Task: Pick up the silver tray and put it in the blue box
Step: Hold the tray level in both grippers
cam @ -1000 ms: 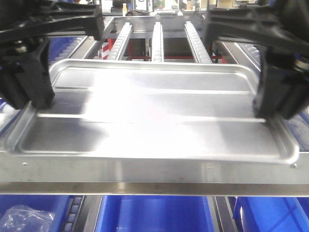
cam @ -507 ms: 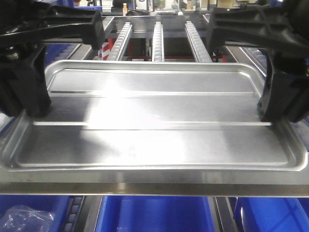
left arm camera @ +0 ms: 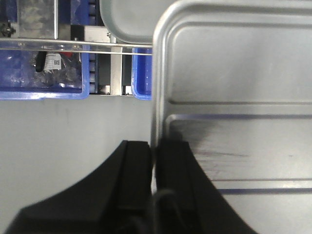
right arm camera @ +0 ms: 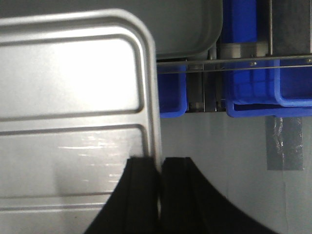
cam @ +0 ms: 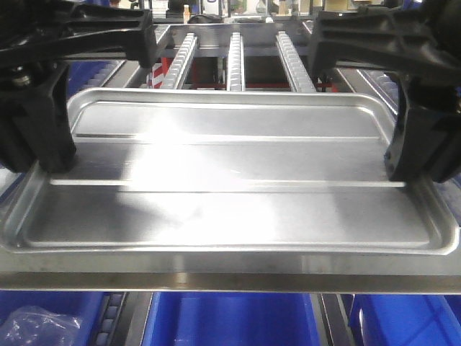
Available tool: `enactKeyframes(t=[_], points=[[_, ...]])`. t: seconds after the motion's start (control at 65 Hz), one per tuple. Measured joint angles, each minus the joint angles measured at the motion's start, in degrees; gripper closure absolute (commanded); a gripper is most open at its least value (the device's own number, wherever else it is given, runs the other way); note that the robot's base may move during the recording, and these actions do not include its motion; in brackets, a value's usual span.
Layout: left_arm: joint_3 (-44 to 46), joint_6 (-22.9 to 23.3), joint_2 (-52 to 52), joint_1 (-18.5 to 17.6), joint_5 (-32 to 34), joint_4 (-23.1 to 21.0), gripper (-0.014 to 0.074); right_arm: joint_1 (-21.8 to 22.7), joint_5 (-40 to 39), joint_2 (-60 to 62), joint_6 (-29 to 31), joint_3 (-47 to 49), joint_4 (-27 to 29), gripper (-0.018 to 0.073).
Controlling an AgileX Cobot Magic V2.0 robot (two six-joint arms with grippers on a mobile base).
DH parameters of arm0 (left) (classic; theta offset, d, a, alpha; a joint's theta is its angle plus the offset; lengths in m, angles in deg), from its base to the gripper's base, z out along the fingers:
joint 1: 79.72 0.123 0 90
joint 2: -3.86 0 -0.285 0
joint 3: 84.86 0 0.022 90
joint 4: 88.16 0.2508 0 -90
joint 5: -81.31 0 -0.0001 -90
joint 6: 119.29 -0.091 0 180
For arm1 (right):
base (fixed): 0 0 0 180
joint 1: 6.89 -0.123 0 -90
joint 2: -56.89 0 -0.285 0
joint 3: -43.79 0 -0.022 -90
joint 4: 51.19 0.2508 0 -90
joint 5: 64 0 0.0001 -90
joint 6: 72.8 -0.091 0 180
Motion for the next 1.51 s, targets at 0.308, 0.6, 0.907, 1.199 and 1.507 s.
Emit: enactKeyframes(t=[0.308, 0.6, 0.907, 1.199, 1.507], points=[[0.0, 0.3, 0.0, 0.0, 0.0, 0.0, 0.0607, 0.0, 0.0, 0.0, 1.3, 0.0, 0.0, 0.0494], [0.0, 0.3, 0.0, 0.0, 0.1, 0.0, 0.0607, 0.0, 0.0, 0.0, 1.5, 0.0, -0.6, 0.0494], [0.0, 0.3, 0.0, 0.0, 0.1, 0.0, 0.0607, 0.0, 0.0, 0.0, 1.5, 0.0, -0.6, 0.0494], [0.0, 0.3, 0.0, 0.0, 0.1, 0.0, 0.0607, 0.0, 0.0, 0.0, 1.5, 0.0, -0.6, 0.0494], [0.0, 0.3, 0.0, 0.0, 0.1, 0.0, 0.0607, 0.0, 0.0, 0.0, 1.5, 0.0, -0.6, 0.0494]])
